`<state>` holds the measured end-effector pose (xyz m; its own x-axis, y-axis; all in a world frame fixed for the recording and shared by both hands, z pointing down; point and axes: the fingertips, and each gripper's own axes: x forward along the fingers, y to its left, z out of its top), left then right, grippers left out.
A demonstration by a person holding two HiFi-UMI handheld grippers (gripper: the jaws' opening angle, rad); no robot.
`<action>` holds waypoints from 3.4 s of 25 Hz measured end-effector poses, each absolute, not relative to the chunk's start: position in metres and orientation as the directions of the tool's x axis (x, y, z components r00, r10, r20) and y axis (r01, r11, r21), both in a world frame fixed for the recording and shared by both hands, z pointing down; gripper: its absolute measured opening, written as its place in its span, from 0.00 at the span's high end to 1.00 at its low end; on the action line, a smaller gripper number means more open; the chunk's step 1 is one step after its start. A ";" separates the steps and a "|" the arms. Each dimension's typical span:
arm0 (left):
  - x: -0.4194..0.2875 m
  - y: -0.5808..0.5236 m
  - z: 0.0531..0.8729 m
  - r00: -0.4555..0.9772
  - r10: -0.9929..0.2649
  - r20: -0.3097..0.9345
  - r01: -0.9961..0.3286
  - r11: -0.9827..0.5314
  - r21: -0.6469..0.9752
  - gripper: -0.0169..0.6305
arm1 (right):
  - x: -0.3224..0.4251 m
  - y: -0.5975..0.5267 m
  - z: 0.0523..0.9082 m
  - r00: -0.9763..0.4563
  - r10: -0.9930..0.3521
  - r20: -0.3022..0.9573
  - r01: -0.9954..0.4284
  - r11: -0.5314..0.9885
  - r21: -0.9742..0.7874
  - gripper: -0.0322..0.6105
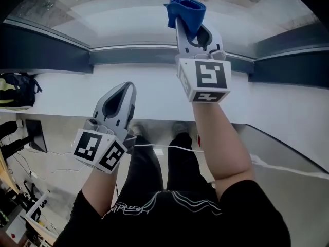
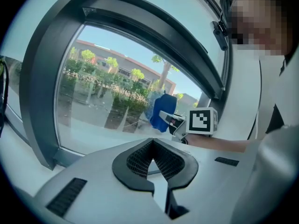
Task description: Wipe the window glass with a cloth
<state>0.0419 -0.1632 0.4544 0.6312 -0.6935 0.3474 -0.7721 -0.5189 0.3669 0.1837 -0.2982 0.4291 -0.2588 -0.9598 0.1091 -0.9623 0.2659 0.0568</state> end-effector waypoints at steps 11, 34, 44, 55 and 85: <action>0.157 -0.147 0.469 0.678 -0.650 0.345 -0.733 -0.561 0.384 0.96 | 0.301 -0.276 0.437 -0.235 -0.966 0.103 -0.967 0.243 0.071 0.83; 0.309 -0.147 0.481 0.784 -0.511 0.352 -0.620 -0.676 0.399 0.96 | 0.482 -0.243 0.438 -0.098 -0.992 0.075 -0.990 0.104 0.091 0.83; 0.348 -0.144 0.483 0.814 -0.454 0.363 -0.577 -0.706 0.411 0.96 | 0.548 -0.231 0.440 0.065 -0.994 0.085 -0.996 -0.060 0.061 0.83; 0.342 -0.148 0.481 0.817 -0.453 0.357 -0.573 -0.709 0.411 0.96 | 0.544 -0.228 0.440 0.096 -0.994 0.059 -0.993 -0.092 0.074 0.83; -0.121 -0.169 0.481 0.508 -0.780 0.367 -0.843 -0.360 0.400 0.96 | -0.018 -0.258 0.499 -0.503 -0.848 0.165 -0.857 0.514 0.030 0.83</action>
<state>-0.1215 -0.1686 0.4809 0.5075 -0.7795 0.3671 -0.8427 -0.3602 0.4002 -0.0179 -0.2584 0.4989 -0.5031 -0.8483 0.1650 -0.8571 0.5142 0.0301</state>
